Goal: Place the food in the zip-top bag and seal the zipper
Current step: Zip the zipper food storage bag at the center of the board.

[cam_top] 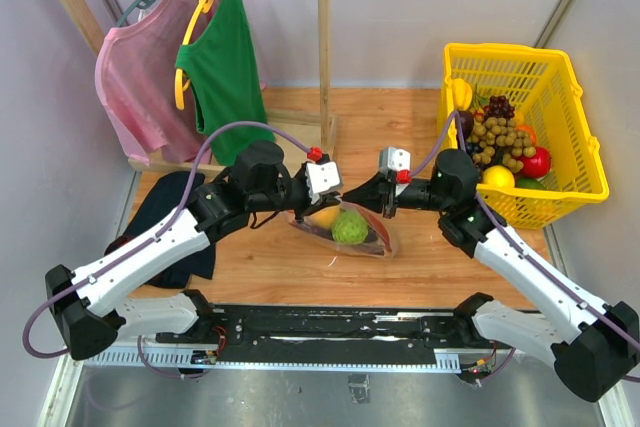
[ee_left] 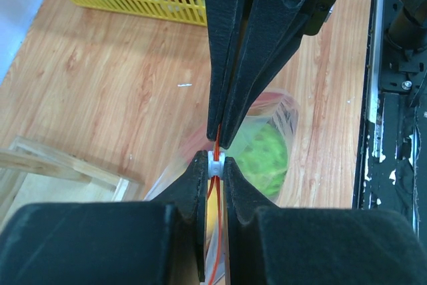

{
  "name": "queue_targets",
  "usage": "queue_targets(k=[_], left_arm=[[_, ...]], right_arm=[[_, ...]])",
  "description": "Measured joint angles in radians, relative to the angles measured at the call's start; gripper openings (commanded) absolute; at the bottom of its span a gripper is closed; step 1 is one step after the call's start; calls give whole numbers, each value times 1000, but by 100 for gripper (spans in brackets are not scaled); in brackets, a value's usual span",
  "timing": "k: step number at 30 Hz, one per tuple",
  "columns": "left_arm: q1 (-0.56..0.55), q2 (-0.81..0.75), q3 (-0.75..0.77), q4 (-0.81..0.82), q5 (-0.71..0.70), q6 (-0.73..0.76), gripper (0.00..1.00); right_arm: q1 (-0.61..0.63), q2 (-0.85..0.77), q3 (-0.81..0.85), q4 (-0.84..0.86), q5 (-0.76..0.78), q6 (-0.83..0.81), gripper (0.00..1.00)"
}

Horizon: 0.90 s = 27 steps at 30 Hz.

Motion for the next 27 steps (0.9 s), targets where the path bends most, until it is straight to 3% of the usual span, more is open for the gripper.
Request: queue_targets(k=[17, 24, 27], left_arm=[[-2, -33, -8, -20, -161, -32, 1], [-4, -56, -8, -61, -187, -20, 0], [-4, -56, -8, -72, -181, -7, 0]], right_arm=[[0, -110, -28, -17, 172, -4, 1], [-1, -109, -31, -16, 156, -3, 1], [-4, -101, -31, -18, 146, -4, 32]])
